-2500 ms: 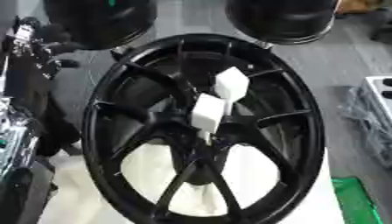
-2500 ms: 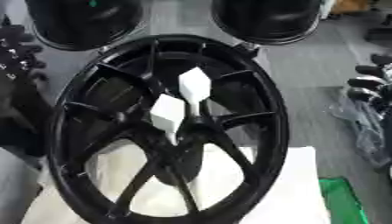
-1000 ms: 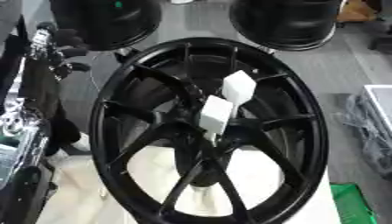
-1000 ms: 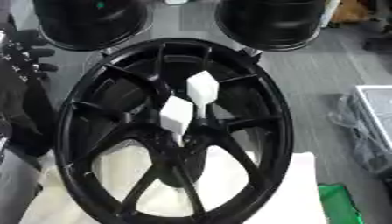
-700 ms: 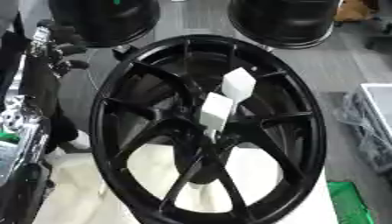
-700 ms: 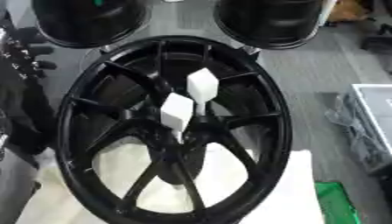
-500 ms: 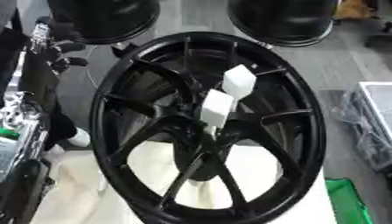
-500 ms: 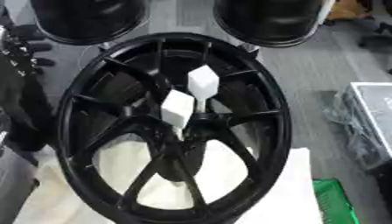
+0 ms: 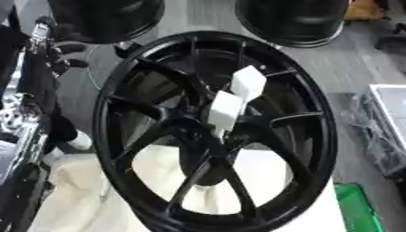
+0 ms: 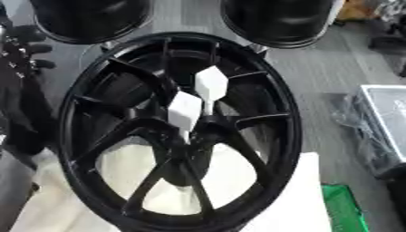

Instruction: Pull the pin out of the wheel hub.

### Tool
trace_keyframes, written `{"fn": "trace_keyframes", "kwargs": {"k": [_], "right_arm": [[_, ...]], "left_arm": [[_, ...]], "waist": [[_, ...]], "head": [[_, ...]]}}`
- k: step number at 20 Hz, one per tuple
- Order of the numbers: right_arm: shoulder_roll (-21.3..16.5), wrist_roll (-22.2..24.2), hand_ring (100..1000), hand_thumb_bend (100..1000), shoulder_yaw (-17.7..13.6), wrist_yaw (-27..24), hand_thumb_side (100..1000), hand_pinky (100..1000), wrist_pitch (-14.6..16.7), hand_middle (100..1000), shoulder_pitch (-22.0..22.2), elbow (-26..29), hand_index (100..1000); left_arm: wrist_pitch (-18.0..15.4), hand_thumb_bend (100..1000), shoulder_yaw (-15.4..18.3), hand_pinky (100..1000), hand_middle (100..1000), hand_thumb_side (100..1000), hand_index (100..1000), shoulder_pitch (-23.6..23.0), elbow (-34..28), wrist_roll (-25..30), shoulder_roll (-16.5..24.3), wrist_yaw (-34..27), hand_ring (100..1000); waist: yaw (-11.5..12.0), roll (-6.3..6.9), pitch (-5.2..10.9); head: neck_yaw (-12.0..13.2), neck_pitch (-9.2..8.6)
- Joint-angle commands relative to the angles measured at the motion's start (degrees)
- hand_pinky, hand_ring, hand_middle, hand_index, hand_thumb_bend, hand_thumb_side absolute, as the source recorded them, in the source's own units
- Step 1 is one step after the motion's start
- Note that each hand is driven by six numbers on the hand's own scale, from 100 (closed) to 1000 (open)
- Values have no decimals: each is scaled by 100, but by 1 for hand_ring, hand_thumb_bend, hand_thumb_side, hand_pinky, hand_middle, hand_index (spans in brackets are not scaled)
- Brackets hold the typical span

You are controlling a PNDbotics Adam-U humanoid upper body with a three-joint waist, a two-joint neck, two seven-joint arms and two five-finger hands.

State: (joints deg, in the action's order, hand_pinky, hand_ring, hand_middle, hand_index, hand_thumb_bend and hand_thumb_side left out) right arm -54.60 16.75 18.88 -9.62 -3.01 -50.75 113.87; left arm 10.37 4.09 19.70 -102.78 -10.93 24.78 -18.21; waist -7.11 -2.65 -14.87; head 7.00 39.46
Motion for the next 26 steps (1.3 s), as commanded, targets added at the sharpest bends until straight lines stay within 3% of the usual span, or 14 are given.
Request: {"fn": "trace_keyframes", "kwargs": {"k": [1, 6, 10, 15, 26], "right_arm": [[-206, 550, 825, 100, 217, 296, 513, 855, 79, 789, -112, 73, 877], [-148, 1602, 843, 100, 496, 579, 685, 864, 116, 821, -134, 73, 902], [-15, 2216, 865, 100, 568, 635, 713, 869, 127, 837, -164, 73, 916], [253, 2499, 879, 100, 695, 823, 664, 873, -26, 849, -150, 73, 925], [633, 2595, 883, 100, 823, 1076, 649, 874, -278, 858, -298, 73, 931]], "left_arm": [[-4, 100, 63, 586, 654, 814, 733, 54, -65, -34, 183, -57, 693], [-4, 100, 73, 587, 653, 814, 733, 62, -43, -50, 189, -120, 693], [-11, 100, 86, 587, 653, 814, 733, 55, -39, -55, 193, -122, 693], [-13, 100, 87, 587, 653, 811, 733, 54, -40, -50, 188, -125, 693], [-27, 100, 124, 588, 653, 811, 732, 63, -50, -36, 152, -129, 693]], "waist": [[-5, -1, 140], [9, -11, 140], [6, -13, 137], [9, -20, 153], [70, -33, 172]], "head": [[-1, -22], [18, -49], [28, -75], [41, -77], [-113, -13]]}}
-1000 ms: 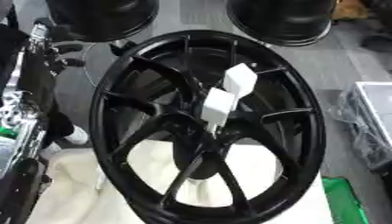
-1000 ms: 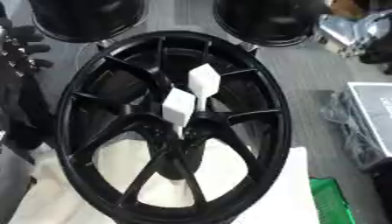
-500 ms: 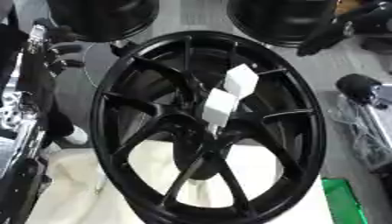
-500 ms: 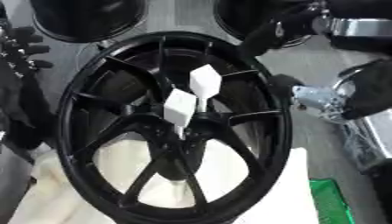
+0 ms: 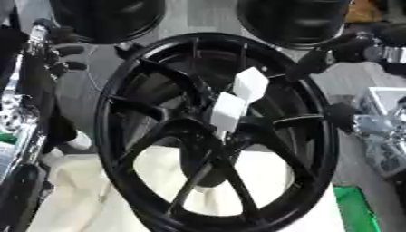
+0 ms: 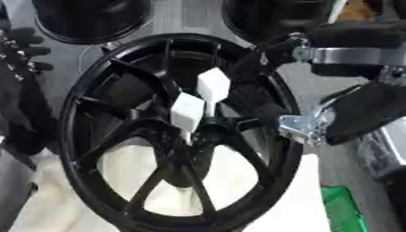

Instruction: Pull the pin out of the wheel hub.

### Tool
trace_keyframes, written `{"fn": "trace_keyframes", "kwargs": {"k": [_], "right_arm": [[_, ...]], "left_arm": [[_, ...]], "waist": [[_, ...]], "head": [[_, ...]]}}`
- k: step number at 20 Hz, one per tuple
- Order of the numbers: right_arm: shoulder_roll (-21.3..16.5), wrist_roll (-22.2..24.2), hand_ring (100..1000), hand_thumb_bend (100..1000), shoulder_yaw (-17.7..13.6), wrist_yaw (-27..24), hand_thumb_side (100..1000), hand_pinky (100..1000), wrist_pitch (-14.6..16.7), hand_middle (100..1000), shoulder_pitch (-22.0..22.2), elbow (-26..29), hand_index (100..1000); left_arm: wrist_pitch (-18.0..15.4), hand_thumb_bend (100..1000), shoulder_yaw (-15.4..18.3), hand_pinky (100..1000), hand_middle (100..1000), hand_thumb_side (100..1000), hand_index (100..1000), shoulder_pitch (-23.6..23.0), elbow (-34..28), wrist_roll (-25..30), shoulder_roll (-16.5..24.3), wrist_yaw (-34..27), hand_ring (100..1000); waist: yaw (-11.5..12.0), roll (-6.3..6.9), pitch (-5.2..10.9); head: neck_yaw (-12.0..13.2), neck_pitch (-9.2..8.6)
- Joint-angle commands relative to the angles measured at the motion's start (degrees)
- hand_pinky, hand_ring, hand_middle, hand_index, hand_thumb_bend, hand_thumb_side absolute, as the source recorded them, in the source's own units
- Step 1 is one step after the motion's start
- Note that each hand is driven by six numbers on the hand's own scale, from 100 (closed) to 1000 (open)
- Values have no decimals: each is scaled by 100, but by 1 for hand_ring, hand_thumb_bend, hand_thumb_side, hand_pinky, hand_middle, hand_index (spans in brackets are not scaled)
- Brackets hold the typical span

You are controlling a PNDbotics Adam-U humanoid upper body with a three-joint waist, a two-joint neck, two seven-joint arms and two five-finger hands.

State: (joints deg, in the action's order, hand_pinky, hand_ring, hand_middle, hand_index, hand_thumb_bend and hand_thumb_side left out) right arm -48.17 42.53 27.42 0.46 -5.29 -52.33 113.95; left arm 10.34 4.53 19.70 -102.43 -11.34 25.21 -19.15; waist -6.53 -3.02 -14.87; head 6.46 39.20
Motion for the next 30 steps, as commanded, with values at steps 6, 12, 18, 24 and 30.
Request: {"fn": "trace_keyframes", "kwargs": {"k": [6, 12, 18, 24, 30], "right_arm": [[156, 239, 883, 100, 15, 266, 540, 877, -120, 861, -350, 65, 925], [414, 526, 886, 100, 22, 536, 445, 885, -132, 863, -501, -5, 923], [701, 618, 886, 100, 33, 912, 364, 890, 129, 863, -627, -345, 923], [865, 557, 889, 100, 44, 1215, 307, 894, 424, 866, -649, -703, 925], [923, 520, 889, 100, 95, 1333, 322, 893, 621, 867, -594, -906, 924]], "left_arm": [[-117, 100, 273, 593, 654, 791, 734, 156, -169, -68, 64, -76, 695], [-291, 100, 427, 594, 655, 748, 735, 88, -380, -78, 540, -84, 696], [-428, 100, 485, 595, 656, 727, 736, -81, -644, -93, 967, -197, 697], [-429, 100, 468, 595, 658, 726, 736, -192, -822, -83, 1045, -222, 699], [-397, 100, 443, 596, 660, 727, 737, -248, -892, -78, 1035, -232, 702]], "waist": [[72, 0, 175], [107, 34, 180], [179, 68, 164], [261, 82, 155], [366, 51, 191]], "head": [[-227, 21], [-420, 65], [-536, 88], [-614, 82], [-759, 136]]}}
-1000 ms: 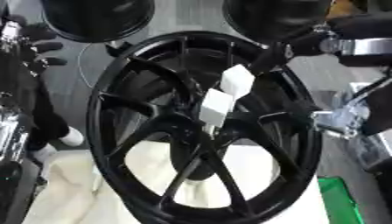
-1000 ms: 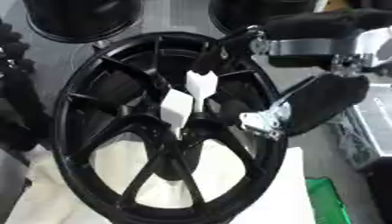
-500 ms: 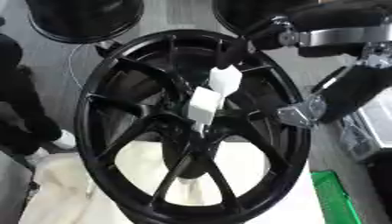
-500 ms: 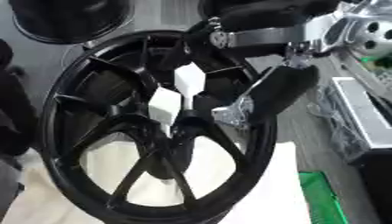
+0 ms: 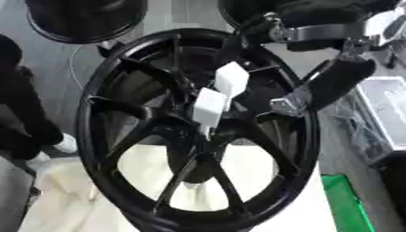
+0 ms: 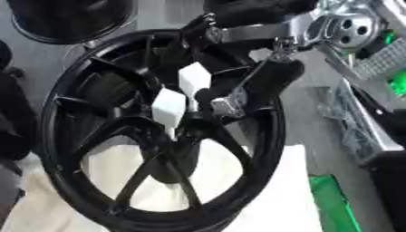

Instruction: Pull the pin out of the wheel hub.

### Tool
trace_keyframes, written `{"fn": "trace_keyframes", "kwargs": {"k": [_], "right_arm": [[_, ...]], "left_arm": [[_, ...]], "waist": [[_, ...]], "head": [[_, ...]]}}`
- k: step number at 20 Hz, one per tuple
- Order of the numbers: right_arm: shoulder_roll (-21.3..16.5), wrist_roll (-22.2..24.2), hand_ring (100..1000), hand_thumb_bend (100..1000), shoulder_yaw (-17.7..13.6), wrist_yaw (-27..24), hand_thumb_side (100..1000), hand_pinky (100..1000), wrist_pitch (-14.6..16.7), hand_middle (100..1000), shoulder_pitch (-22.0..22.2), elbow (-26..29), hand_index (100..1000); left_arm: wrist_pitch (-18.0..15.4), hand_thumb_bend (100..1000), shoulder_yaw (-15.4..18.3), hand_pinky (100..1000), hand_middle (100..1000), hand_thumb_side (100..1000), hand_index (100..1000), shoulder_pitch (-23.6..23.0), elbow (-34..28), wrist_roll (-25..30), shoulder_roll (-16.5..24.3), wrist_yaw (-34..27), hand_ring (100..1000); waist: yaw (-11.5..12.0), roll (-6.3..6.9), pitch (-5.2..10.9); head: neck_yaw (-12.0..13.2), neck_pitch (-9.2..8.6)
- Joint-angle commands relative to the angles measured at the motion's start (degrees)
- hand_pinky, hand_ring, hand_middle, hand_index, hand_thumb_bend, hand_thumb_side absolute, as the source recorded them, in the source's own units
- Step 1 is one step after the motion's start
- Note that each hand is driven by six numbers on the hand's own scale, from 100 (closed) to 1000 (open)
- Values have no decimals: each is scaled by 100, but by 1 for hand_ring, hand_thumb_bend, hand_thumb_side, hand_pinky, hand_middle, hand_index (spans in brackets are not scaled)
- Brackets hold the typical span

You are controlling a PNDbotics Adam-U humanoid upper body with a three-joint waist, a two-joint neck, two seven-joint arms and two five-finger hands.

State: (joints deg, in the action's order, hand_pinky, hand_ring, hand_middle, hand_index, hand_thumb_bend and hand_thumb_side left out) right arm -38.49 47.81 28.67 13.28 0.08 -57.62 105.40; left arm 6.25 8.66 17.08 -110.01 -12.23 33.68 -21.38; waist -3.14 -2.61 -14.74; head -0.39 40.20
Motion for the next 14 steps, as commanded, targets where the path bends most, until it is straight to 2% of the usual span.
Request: {"fn": "trace_keyframes", "kwargs": {"k": [1, 7, 14], "right_arm": [[-41, 0, 889, 100, -16, 46, 322, 893, 107, 868, -44, -72, 924], [-46, 86, 885, 100, 7, 87, 301, 898, 217, 861, 2, -118, 921], [98, 225, 891, 100, 55, 144, 309, 898, 271, 870, 52, -204, 926]], "left_arm": [[18, 100, 22, 596, 661, 727, 737, -8, -137, 16, 181, -9, 703], [45, 100, -9, 595, 660, 730, 737, -170, -127, 42, 155, -25, 703], [69, 100, 0, 594, 660, 738, 736, -363, -72, 32, 94, -30, 702]], "waist": [[63, -3, 206], [187, -53, 412], [218, -66, 544]], "head": [[-108, 72], [-229, 355], [-225, 392]]}}
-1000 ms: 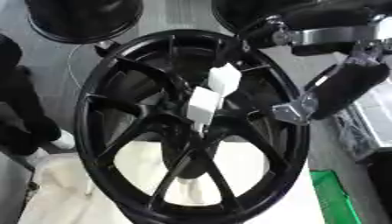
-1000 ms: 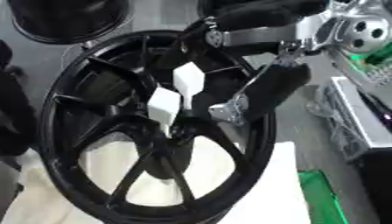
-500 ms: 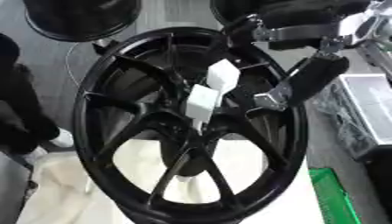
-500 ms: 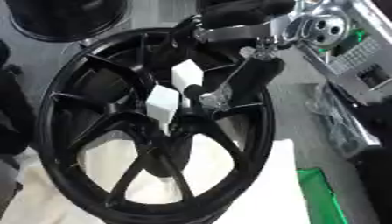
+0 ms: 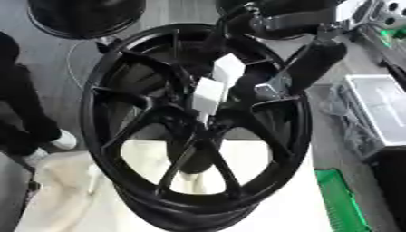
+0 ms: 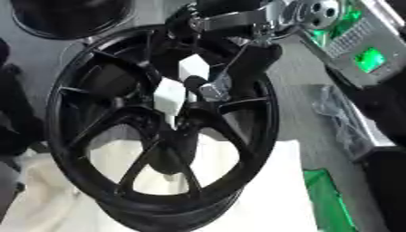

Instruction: Pull the pin out of the wheel hub.

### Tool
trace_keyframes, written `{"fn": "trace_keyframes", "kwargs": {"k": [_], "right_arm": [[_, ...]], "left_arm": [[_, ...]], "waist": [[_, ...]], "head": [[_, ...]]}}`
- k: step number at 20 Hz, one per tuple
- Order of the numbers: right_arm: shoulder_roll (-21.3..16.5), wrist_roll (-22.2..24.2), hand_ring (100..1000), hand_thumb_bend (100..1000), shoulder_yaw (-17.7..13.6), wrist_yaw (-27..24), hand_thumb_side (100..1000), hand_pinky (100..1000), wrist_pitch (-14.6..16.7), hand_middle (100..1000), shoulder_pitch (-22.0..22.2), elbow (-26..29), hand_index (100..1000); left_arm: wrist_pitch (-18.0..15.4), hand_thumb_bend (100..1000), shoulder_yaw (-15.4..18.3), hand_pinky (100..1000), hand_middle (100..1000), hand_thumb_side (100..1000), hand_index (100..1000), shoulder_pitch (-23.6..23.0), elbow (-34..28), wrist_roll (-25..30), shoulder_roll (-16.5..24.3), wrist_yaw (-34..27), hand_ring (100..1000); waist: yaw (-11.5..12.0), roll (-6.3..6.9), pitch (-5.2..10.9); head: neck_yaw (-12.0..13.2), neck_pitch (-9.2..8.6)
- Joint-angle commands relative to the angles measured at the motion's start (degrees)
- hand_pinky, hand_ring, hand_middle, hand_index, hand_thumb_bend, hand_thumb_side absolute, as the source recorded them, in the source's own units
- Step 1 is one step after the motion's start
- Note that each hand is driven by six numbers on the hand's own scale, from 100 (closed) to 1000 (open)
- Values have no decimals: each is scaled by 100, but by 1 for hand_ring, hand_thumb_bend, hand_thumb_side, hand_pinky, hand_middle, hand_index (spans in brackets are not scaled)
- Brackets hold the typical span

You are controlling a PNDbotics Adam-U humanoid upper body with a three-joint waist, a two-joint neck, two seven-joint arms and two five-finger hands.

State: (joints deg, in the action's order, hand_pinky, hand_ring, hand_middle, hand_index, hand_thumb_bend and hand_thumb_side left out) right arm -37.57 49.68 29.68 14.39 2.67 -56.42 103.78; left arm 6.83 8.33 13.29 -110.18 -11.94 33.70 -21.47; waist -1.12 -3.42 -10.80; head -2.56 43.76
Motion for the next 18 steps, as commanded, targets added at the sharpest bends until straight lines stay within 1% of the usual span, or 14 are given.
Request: {"fn": "trace_keyframes", "kwargs": {"k": [1, 2, 6, 10, 14, 18], "right_arm": [[35, 42, 894, 100, -49, 35, 292, 899, 19, 880, -54, -74, 935], [58, 43, 899, 100, -54, 37, 298, 902, 26, 896, -39, -101, 945], [104, 29, 906, 100, -64, 95, 313, 908, 102, 900, 14, -173, 944], [136, -20, 907, 100, -69, 180, 306, 906, 183, 903, 48, -240, 945], [162, -161, 905, 100, -93, 286, 293, 905, 201, 901, 46, -328, 944], [176, -237, 905, 100, -91, 417, 308, 905, 224, 899, 48, -410, 942]], "left_arm": [[15, 100, 24, 594, 660, 738, 736, 10, -50, 12, 89, -22, 702], [17, 100, 20, 594, 660, 739, 736, -1, -45, 20, 86, -21, 702], [14, 100, 20, 593, 660, 740, 736, -42, -42, 30, 88, -12, 703], [10, 100, 31, 592, 660, 744, 736, -68, -59, 25, 79, 12, 703], [14, 100, 36, 592, 660, 746, 736, -81, -81, 27, 68, 45, 703], [15, 100, 44, 591, 660, 748, 736, -97, -94, 26, 68, 69, 703]], "waist": [[29, 15, 160], [39, 18, 169], [82, 30, 160], [119, 44, 77], [175, 67, -3], [214, 84, -66]], "head": [[-10, 36], [-11, 36], [-23, 36], [-28, 36], [-43, 36], [-58, 36]]}}
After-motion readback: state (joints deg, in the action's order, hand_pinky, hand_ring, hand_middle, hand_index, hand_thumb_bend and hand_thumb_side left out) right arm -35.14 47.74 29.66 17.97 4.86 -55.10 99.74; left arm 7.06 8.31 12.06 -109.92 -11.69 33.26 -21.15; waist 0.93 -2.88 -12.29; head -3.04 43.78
